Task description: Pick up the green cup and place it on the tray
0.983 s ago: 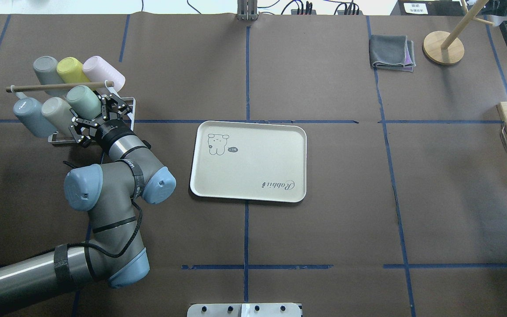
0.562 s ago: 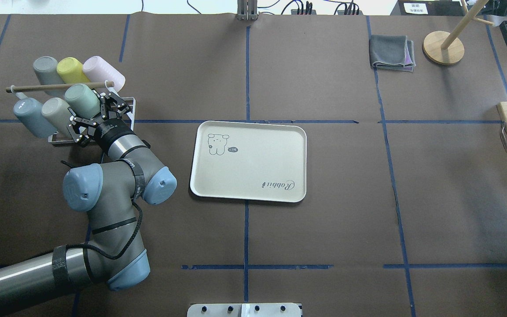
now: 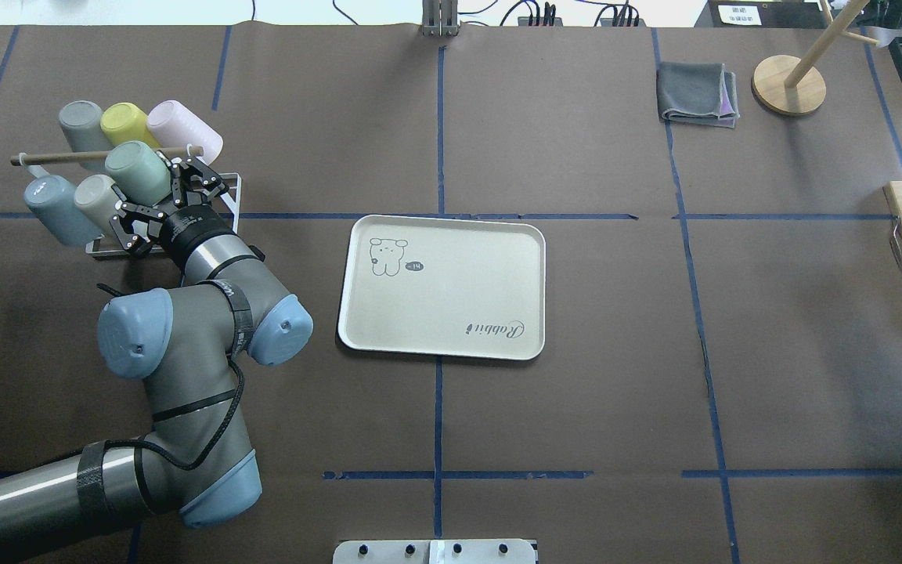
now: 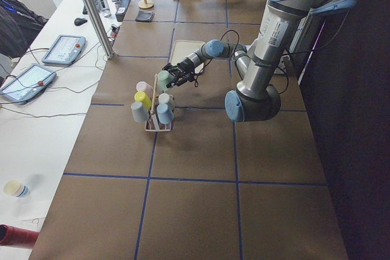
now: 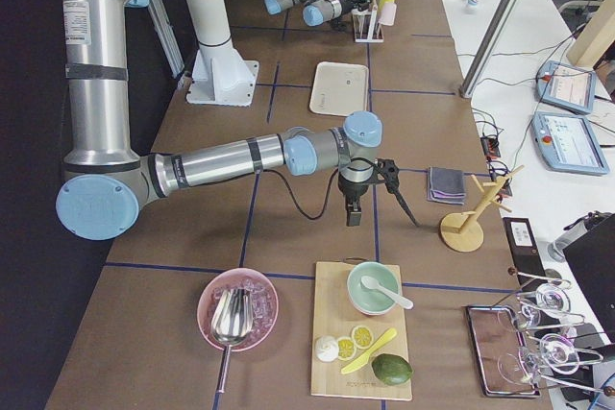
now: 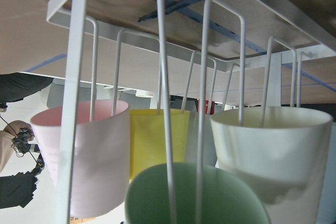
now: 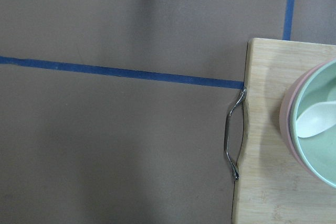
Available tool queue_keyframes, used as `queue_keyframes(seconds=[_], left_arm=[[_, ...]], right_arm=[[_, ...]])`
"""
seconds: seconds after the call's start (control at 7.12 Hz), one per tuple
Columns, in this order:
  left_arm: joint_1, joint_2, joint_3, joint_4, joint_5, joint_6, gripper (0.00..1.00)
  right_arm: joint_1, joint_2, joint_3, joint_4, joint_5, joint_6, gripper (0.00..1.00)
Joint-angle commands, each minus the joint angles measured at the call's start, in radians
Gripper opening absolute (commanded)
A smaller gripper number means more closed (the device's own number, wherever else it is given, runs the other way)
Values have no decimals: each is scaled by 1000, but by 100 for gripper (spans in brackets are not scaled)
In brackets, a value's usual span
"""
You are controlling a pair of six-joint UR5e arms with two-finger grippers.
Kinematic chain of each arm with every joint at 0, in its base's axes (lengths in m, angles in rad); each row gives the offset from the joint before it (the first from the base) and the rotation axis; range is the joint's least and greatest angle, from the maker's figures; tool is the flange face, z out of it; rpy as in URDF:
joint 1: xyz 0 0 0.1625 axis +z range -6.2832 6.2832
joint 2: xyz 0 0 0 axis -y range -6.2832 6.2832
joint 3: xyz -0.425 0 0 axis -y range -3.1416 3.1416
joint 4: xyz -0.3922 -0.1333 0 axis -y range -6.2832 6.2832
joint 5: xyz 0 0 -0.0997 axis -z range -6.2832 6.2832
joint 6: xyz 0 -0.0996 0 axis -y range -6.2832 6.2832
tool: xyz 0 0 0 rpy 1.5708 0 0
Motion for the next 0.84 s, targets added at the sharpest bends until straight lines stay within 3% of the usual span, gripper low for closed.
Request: queue_keyframes(seconds=[0.0, 0.56, 0.7], left_arm=[[-12, 2, -105, 14, 0, 57, 66], [-47, 5, -335, 3, -21, 67, 66], [-44, 5, -367, -3, -88, -13, 66]], right_arm=[[-2, -1, 0, 0, 0, 0, 100], [-2, 1, 0, 0, 0, 0, 100], [0, 1, 0, 0, 0, 0, 100]])
